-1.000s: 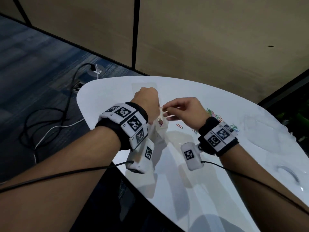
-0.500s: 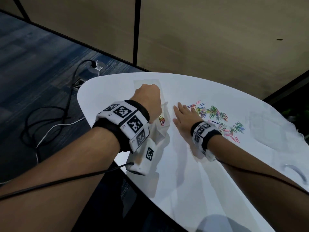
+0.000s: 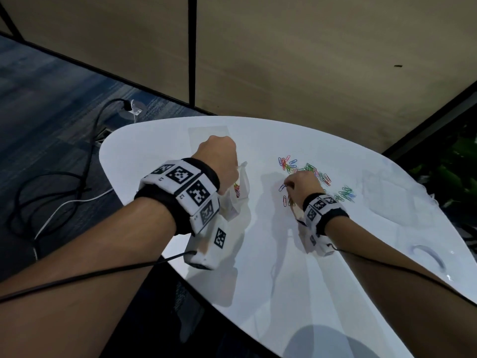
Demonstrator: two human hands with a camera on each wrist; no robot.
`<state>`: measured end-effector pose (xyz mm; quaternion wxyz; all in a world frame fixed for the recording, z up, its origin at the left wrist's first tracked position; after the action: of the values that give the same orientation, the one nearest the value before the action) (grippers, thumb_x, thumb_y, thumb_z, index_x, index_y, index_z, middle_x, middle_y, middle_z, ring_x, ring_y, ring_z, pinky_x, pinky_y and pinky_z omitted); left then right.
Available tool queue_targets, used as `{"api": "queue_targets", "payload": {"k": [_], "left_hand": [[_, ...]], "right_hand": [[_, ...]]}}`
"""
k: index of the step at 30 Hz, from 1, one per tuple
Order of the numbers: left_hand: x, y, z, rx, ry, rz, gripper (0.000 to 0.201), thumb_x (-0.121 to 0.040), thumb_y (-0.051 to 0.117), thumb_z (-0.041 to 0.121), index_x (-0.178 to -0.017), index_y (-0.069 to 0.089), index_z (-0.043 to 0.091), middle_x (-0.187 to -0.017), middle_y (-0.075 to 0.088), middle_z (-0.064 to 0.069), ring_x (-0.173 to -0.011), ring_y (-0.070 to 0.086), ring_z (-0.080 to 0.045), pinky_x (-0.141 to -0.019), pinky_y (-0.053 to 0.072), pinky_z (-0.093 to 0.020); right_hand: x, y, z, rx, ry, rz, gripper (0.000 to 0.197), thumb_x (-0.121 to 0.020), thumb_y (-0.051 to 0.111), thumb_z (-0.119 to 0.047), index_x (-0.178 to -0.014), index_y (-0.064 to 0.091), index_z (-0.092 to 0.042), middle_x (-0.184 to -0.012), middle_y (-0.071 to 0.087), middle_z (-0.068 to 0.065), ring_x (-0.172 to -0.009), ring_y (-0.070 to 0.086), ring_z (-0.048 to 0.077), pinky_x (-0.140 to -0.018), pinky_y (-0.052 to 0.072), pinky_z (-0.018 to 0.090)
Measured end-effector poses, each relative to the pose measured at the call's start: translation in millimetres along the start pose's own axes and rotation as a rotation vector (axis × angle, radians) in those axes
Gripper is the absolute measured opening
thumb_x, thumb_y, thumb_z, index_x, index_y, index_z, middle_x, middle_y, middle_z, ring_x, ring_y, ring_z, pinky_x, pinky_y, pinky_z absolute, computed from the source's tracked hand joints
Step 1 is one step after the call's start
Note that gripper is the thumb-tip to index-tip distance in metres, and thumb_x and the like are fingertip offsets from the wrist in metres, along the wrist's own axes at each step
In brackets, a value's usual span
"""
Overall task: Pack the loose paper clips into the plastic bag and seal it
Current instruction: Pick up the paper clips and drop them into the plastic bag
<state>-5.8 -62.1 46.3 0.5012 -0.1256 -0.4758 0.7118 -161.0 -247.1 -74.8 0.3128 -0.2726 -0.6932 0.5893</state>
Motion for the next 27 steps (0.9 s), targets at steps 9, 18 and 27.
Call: {"api": "queue_targets", "payload": {"k": [9, 18, 27], "left_hand": [[-7.0, 12.2, 16.2, -0.053, 0.002, -0.007, 0.022, -0.090, 0.056, 0.004, -0.106, 0.071, 0.004, -0.096, 0.074, -0.015, -0.089, 0.074, -0.031, -0.083, 0.063, -0.040], [-7.2, 28.4, 51.4, 0.000, 0.006, 0.011, 0.024, -0.087, 0.056, 0.000, -0.106, 0.069, 0.004, -0.097, 0.074, -0.017, -0.090, 0.074, -0.033, -0.086, 0.061, -0.042], [-10.5, 39.9, 70.4, 0.093, -0.007, 0.049, 0.020, -0.084, 0.061, 0.002, -0.101, 0.072, 0.005, -0.096, 0.074, -0.018, -0.091, 0.074, -0.034, -0.085, 0.062, -0.041]], "right_hand": [[28.0, -8.8, 58.5, -1.335, 0.610, 0.016, 0.009, -0.083, 0.073, -0.006, -0.091, 0.075, -0.001, -0.087, 0.074, 0.014, -0.072, 0.073, 0.018, -0.077, 0.061, 0.030], [61.9, -44.7, -30.0, -1.900, 0.416, -0.313, 0.021, -0.090, 0.065, -0.004, -0.108, 0.066, 0.007, -0.093, 0.072, 0.015, -0.086, 0.072, 0.018, -0.076, 0.058, 0.021], [76.3, -68.6, -57.3, -0.892, 0.074, 0.009, 0.026, -0.083, 0.055, 0.008, -0.096, 0.076, -0.003, -0.073, 0.066, 0.007, -0.062, 0.056, 0.013, -0.066, 0.050, 0.017]]}}
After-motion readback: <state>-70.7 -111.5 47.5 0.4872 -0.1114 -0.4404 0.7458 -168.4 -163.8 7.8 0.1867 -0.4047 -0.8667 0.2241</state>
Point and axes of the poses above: each hand's wrist, its own x-axis away from the middle knuckle, its own y-axis out of the palm, z = x × y, the point moved 8 cm from there along -x, towards the middle knuckle
